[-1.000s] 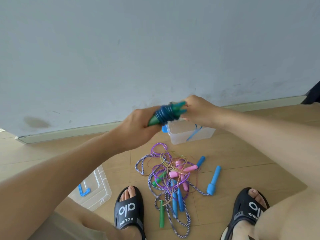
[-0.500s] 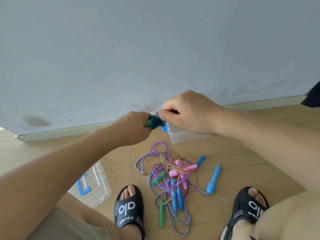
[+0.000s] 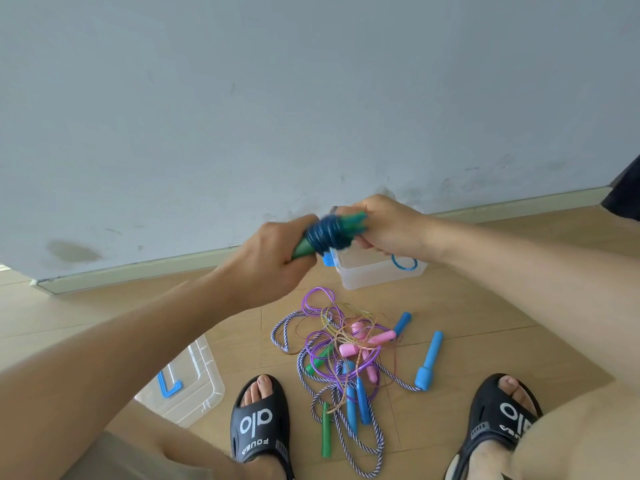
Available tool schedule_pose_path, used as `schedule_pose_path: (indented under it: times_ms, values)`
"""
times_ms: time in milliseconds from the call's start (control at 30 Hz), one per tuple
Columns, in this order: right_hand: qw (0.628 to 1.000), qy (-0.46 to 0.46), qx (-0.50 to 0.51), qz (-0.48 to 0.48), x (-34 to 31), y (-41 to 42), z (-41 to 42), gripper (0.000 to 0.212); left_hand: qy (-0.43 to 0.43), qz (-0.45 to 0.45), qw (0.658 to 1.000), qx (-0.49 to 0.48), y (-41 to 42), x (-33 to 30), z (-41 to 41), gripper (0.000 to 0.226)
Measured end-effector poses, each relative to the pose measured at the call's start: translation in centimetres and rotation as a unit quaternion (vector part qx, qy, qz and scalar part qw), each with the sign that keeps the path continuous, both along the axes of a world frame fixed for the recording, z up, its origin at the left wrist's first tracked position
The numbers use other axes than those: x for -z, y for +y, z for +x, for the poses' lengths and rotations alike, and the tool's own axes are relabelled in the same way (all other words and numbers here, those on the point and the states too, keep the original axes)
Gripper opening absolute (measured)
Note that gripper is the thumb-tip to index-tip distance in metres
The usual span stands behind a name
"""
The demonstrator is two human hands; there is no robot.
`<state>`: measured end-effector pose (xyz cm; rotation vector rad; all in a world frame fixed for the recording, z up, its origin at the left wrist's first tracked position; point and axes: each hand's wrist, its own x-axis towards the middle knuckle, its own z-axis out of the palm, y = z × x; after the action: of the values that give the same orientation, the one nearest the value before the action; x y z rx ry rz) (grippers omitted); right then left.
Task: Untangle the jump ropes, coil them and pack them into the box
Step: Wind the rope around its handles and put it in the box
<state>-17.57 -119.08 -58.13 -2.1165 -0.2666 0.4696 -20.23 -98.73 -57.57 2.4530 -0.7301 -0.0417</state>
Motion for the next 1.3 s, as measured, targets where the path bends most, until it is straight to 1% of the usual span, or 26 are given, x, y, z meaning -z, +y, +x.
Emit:
schedule_pose_path:
  times_ms: [67, 100, 167, 233, 300, 333, 433, 533, 600, 667, 767, 867, 933, 1000, 1033, 1067, 1100, 1133, 1233, 1300]
  values:
    - [0.999, 0.018, 0.035, -0.007, 0.2, -0.1, -0.2, 0.043, 0.039, -0.06, 0.993, -0.098, -0.1, -0.5, 0.4, 0.004]
    - [0.998, 0.028, 0.047, 0.003, 0.1, 0.0, -0.4, 0.043, 0.067, -0.073, 0.986, -0.135, -0.2, -0.7, 0.5, 0.003]
    - [0.997, 0.023, 0.073, 0.018, -0.2, 0.5, -0.9, 0.044, 0.122, -0.069, 0.973, -0.183, -0.3, -0.6, 0.9, 0.007]
    - [0.996, -0.025, 0.087, -0.018, -0.8, 1.2, -1.7, 0.048, 0.172, -0.078, 0.954, -0.231, -0.3, -0.5, 1.4, 0.009]
    - [0.989, -0.112, 0.048, -0.088, -1.0, 1.5, -2.6, 0.049, 0.205, -0.075, 0.94, -0.261, -0.2, -0.3, 1.8, 0.008]
    - [0.981, -0.155, 0.02, -0.119, -1.1, 1.6, -3.0, 0.048, 0.205, -0.045, 0.944, -0.255, -0.1, -0.2, 1.8, 0.009]
    - [0.949, -0.258, -0.037, -0.18, -1.8, 1.3, -3.1, 0.047, 0.171, 0.069, 0.964, -0.193, -0.2, 0.3, 1.4, 0.009]
    - [0.908, -0.322, -0.092, -0.253, -3.1, 1.3, -2.3, 0.048, 0.126, 0.147, 0.974, -0.12, -0.6, 0.3, 0.5, 0.006]
    - [0.892, -0.338, -0.118, -0.274, -3.3, 1.3, -1.8, 0.048, 0.088, 0.192, 0.975, -0.068, -0.9, 0.2, 0.0, 0.021]
    - [0.898, -0.339, -0.118, -0.254, -3.0, 1.2, -1.3, 0.051, 0.067, 0.205, 0.976, -0.037, -1.0, 0.1, -0.2, 0.031]
    - [0.93, -0.303, -0.099, -0.185, -2.4, 0.9, -0.5, 0.055, 0.045, 0.204, 0.978, -0.019, -0.4, -0.1, 0.1, 0.035]
    - [0.961, -0.235, -0.097, -0.107, -1.5, 0.9, -0.2, 0.054, 0.022, 0.205, 0.978, 0.013, 0.3, -0.1, 0.1, 0.03]
    - [0.981, -0.162, -0.087, -0.055, -1.0, 1.0, -0.5, 0.053, 0.007, 0.19, 0.981, 0.028, 0.5, 0.0, 0.1, 0.022]
    - [0.992, -0.096, -0.074, -0.022, -0.7, 1.1, -0.7, 0.05, -0.002, 0.185, 0.982, 0.037, 0.6, 0.0, 0.0, 0.021]
    - [0.994, -0.083, -0.067, -0.014, -0.7, 1.2, -0.9, 0.048, 0.002, 0.182, 0.983, 0.038, 0.5, 0.0, -0.1, 0.019]
    - [0.995, -0.081, -0.059, -0.009, -0.6, 1.3, -0.8, 0.047, 0.007, 0.176, 0.984, 0.04, 0.4, -0.1, -0.3, 0.019]
    - [0.995, -0.087, -0.049, -0.005, -0.5, 1.3, -0.8, 0.046, 0.026, 0.166, 0.985, 0.035, 0.3, -0.2, -0.4, 0.025]
    - [0.995, -0.097, -0.035, -0.003, -0.4, 1.5, -0.7, 0.045, 0.055, 0.149, 0.987, 0.026, 0.1, -0.4, -0.6, 0.031]
    - [0.992, -0.129, 0.002, 0.004, -0.2, 2.0, -0.6, 0.046, 0.148, 0.087, 0.985, -0.023, -1.0, -1.1, -1.0, 0.033]
    - [0.991, -0.131, 0.013, 0.014, -0.3, 2.3, -0.8, 0.046, 0.173, 0.057, 0.982, -0.049, -1.4, -1.2, -1.0, 0.043]
